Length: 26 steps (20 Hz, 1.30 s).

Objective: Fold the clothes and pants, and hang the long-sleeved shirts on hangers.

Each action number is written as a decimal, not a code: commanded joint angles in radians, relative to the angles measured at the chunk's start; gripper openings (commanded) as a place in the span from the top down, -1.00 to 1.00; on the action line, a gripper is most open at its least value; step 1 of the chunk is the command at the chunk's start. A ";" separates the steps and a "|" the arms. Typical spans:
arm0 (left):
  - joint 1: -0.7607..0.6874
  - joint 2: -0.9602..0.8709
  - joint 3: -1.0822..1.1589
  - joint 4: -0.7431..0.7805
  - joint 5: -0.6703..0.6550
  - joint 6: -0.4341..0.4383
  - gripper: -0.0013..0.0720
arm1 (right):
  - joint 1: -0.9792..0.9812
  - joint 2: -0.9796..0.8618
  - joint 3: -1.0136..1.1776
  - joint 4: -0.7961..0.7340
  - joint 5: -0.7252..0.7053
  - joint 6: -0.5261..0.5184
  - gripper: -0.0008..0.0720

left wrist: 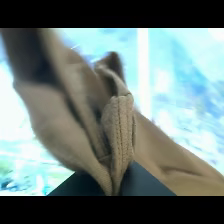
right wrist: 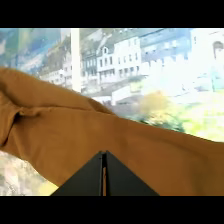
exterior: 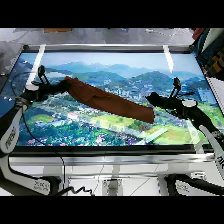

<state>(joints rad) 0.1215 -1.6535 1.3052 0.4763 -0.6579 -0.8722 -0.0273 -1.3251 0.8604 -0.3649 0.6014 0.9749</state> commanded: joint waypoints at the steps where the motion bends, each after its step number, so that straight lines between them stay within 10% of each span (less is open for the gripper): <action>1: -0.011 0.137 0.005 0.119 -0.141 0.050 0.94 | 0.056 -0.008 0.022 0.018 0.002 0.001 0.93; 17: -0.054 0.472 0.000 0.198 -0.532 0.050 0.93 | 0.686 -0.497 0.520 -0.087 0.061 0.300 0.93; 26: -0.209 0.345 0.000 0.198 -0.475 0.050 0.93 | 0.547 -0.460 0.520 -0.132 0.185 0.300 0.93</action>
<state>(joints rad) -0.0219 -1.2613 1.3056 0.6739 -1.1645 -0.8227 0.5964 -1.8030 1.3781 -0.4774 0.7242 1.2701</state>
